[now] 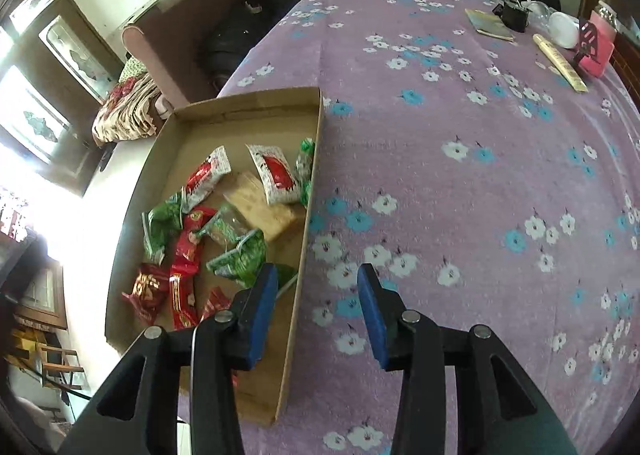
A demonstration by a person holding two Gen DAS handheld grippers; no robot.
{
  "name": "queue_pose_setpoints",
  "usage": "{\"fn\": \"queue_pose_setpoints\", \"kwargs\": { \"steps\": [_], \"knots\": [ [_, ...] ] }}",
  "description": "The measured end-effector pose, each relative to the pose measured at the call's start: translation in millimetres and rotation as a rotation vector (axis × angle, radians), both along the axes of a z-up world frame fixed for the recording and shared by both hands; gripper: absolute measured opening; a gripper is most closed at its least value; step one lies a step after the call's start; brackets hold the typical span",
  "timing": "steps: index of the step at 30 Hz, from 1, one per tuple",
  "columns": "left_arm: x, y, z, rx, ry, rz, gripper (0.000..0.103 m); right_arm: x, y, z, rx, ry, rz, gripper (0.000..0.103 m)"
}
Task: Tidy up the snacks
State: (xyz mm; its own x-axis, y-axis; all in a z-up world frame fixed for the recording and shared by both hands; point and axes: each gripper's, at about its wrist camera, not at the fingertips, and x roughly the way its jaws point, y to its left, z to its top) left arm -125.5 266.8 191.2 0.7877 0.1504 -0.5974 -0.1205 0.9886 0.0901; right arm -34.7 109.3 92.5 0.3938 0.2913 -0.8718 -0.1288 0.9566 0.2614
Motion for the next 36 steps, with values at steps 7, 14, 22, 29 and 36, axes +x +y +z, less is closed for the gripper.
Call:
{"fn": "queue_pose_setpoints", "kwargs": {
  "steps": [7, 14, 22, 29, 36],
  "knots": [
    [-39, -11, 61, 0.029, -0.168, 0.202, 0.094, -24, 10, 31, 0.085, -0.106, 0.176, 0.043],
    [-62, -14, 82, -0.013, -0.18, 0.343, 0.096, -47, 9, 60, 0.118, -0.207, 0.294, 0.057],
    [-54, -33, 58, 0.032, -0.016, 0.392, 0.096, -64, 10, 58, 0.109, -0.216, 0.376, 0.062],
    [-53, -41, 36, 0.011, 0.071, 0.361, 0.096, -68, 4, 54, 0.086, -0.206, 0.36, 0.062],
    [-53, -43, 26, -0.021, 0.098, 0.327, 0.096, -76, -3, 54, 0.047, -0.212, 0.337, 0.062]
  ]
}}
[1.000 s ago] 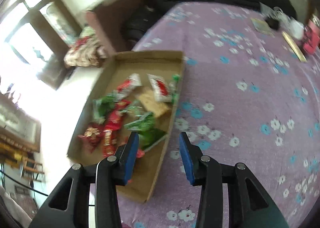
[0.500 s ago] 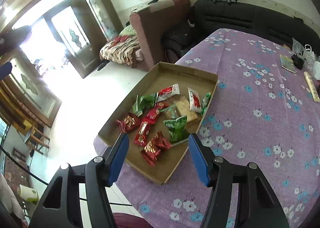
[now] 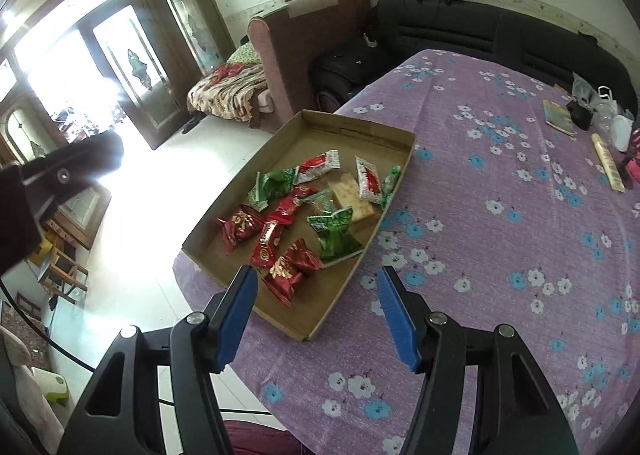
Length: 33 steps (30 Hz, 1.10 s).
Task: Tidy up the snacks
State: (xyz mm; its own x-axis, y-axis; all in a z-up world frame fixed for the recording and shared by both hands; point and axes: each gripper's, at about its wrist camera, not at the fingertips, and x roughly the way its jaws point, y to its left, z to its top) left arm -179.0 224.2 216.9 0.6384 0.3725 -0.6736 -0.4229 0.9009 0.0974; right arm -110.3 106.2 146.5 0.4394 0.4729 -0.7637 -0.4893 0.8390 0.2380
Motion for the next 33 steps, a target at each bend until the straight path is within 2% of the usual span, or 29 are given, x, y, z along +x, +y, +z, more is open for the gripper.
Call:
{"fn": "queue_pose_setpoints", "kwargs": {
  "steps": [10, 16, 23, 33],
  "knots": [
    [-2, -5, 2, -0.025, -0.037, -0.035, 0.096, -10, -5, 6, -0.045, -0.041, -0.022, 0.063],
    [-5, -3, 1, -0.031, -0.05, -0.03, 0.096, -10, -8, 11, -0.039, -0.074, -0.03, 0.064],
    [-11, -9, 10, 0.027, -0.097, 0.001, 0.096, -10, -11, 16, -0.03, -0.099, -0.034, 0.066],
    [-16, -16, 16, 0.054, -0.144, 0.003, 0.096, -10, -12, 14, -0.031, -0.105, -0.012, 0.068]
  ]
}}
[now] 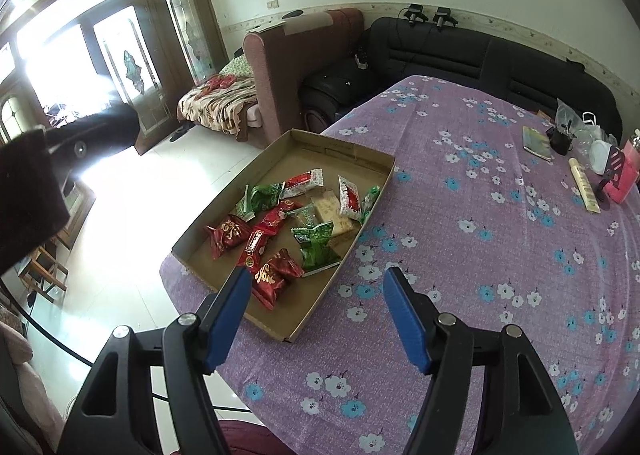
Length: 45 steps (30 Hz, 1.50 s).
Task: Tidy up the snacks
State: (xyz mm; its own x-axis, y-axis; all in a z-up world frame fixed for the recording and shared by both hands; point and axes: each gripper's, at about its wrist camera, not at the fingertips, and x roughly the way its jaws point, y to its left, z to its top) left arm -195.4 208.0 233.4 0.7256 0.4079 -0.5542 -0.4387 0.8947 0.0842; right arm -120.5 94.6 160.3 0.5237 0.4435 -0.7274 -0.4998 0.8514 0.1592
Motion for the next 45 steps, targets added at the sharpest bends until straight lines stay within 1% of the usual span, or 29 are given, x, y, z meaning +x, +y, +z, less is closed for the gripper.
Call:
{"fn": "queue_pose_setpoints", "kwargs": {
  "steps": [7, 9, 11, 15, 17, 21, 24, 26, 28, 29, 32, 35, 38, 42, 45],
  "knots": [
    [-4, 0, 0, -0.001, 0.001, 0.016, 0.096, -1, 1, 0, 0.001, 0.0, 0.004, 0.069],
    [-6, 1, 2, 0.005, -0.013, 0.023, 0.096, -2, 2, 1, 0.003, -0.001, 0.008, 0.069],
    [-14, 3, 8, 0.017, -0.054, 0.038, 0.096, -3, 4, 2, 0.007, -0.003, 0.015, 0.069],
    [-42, 12, 33, 0.047, -0.216, 0.077, 0.096, -4, 11, 8, 0.009, -0.026, 0.024, 0.069],
    [-55, 16, 47, 0.06, -0.283, 0.109, 0.096, -6, 15, 10, 0.001, -0.04, 0.041, 0.069],
    [-71, 21, 59, 0.107, -0.353, 0.194, 0.097, -7, 24, 17, -0.004, -0.063, 0.072, 0.069],
    [-78, 23, 56, 0.123, -0.387, 0.236, 0.097, -10, 29, 21, 0.003, -0.077, 0.091, 0.069],
    [-77, 26, 52, 0.098, -0.378, 0.239, 0.098, -14, 31, 22, -0.002, -0.088, 0.104, 0.069],
    [-68, 33, 45, 0.027, -0.318, 0.204, 0.099, -16, 34, 20, 0.005, -0.079, 0.117, 0.069],
    [-61, 37, 40, -0.01, -0.274, 0.195, 0.099, -18, 34, 19, 0.003, -0.078, 0.12, 0.069],
    [-47, 39, 28, -0.027, -0.186, 0.172, 0.099, -20, 36, 17, -0.001, -0.074, 0.127, 0.069],
    [-39, 40, 17, -0.078, -0.136, 0.141, 0.099, -21, 36, 15, -0.001, -0.067, 0.125, 0.069],
    [-33, 43, 7, -0.12, -0.095, 0.133, 0.099, -20, 36, 11, -0.003, -0.052, 0.119, 0.069],
    [-30, 41, -6, -0.142, -0.056, 0.131, 0.099, -20, 37, 5, -0.014, -0.036, 0.115, 0.069],
    [-23, 41, -14, -0.141, -0.024, 0.123, 0.099, -20, 39, 0, -0.028, -0.03, 0.112, 0.069]
  ]
}}
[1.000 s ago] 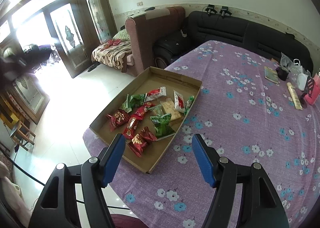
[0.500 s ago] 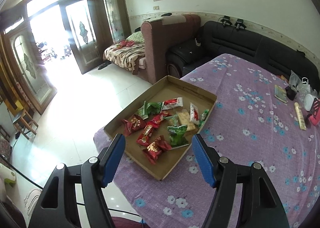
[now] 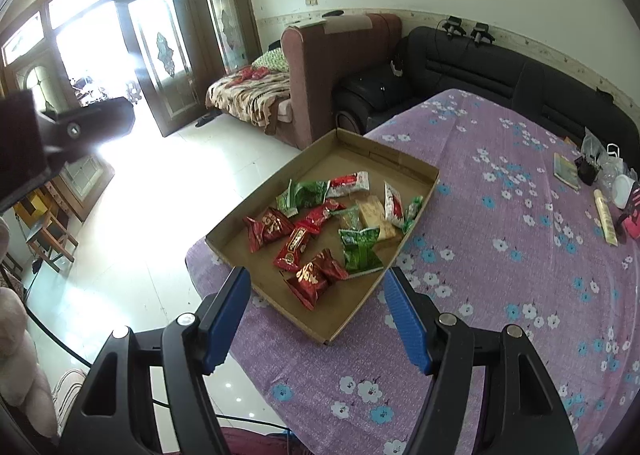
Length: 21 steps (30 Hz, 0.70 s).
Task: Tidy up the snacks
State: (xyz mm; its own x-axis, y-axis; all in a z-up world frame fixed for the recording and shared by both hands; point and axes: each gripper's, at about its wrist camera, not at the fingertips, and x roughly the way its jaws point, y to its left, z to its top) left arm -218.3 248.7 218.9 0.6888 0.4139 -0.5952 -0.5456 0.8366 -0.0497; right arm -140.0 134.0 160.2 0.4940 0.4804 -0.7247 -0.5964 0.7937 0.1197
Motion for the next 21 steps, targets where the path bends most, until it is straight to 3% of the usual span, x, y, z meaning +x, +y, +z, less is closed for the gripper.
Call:
{"fn": "queue_pose_setpoints", "kwargs": {
  "steps": [8, 21],
  "knots": [
    [10, 7, -14, -0.009, 0.048, -0.043, 0.099, 6, 9, -7, -0.016, 0.014, -0.006, 0.07],
    [38, 33, -37, -0.094, 0.116, -0.124, 0.099, 26, 17, -26, -0.068, 0.011, -0.053, 0.073]
  ]
}}
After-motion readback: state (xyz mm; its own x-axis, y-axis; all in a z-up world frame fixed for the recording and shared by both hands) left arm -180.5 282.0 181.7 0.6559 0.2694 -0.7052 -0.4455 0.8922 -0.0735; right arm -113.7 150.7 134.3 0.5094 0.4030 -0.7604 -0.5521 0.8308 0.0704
